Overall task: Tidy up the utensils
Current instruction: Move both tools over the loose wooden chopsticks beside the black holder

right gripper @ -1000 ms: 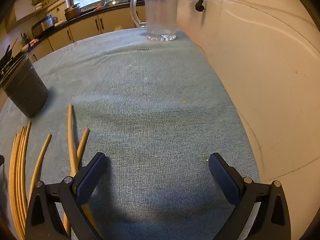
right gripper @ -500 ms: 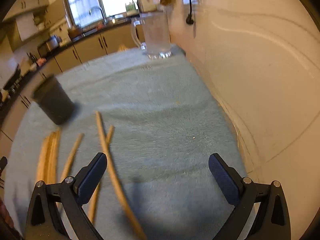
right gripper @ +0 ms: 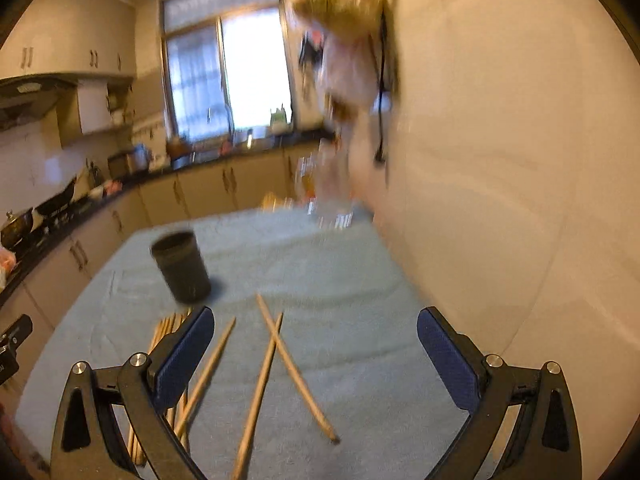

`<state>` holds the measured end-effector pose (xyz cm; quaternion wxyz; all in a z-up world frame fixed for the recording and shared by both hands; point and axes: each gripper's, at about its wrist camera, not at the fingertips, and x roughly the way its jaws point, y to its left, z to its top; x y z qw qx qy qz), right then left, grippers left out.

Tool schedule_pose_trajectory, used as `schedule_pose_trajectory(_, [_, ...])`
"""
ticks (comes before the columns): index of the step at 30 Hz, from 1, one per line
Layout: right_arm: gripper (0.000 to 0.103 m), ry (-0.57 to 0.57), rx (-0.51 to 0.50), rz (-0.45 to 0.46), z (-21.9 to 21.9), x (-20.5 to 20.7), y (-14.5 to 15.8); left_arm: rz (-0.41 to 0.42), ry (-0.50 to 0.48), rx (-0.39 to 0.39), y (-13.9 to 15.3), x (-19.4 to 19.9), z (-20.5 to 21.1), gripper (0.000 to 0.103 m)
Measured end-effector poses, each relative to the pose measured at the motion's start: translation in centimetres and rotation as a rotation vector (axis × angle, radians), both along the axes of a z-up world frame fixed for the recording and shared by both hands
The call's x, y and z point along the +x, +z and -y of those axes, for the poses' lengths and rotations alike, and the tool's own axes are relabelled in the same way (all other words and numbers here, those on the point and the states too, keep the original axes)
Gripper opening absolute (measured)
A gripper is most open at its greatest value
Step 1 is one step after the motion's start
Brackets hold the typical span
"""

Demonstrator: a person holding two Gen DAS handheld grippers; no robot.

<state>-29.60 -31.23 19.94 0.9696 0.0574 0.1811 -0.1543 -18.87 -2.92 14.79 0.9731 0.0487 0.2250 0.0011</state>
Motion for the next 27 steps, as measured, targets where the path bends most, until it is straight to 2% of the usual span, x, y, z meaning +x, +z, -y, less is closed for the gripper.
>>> schedule_pose_trajectory(3, [0.103, -0.007, -0.063, 0.089, -1.5, -2.3, 1.1, 0.037, -0.013, -0.008, 0.5, -1.4, 0.1, 0.103])
schedule_pose_trajectory(7, [0.103, 0.056, -0.015, 0.119, -1.9, -3.7, 1.8, 0.053, -0.037, -0.017, 1.2, -2.9, 0.1, 0.103])
schedule_pose_trajectory(11, [0.103, 0.054, -0.048, 0.145, -3.0, -5.0, 2.1, 0.075, -0.032, -0.054, 2.3, -4.2, -0.6, 0.103])
schedule_pose_trajectory(17, [0.103, 0.067, -0.047, 0.054, -3.6, -4.7, 1.4, 0.139, -0.013, -0.105, 3.7, -6.7, -1.7, 0.103])
schedule_pose_trajectory(27, [0.103, 0.026, -0.124, 0.015, -5.4, -6.6, 1.1, 0.159, -0.012, -0.113, 4.2, -9.5, -2.5, 0.103])
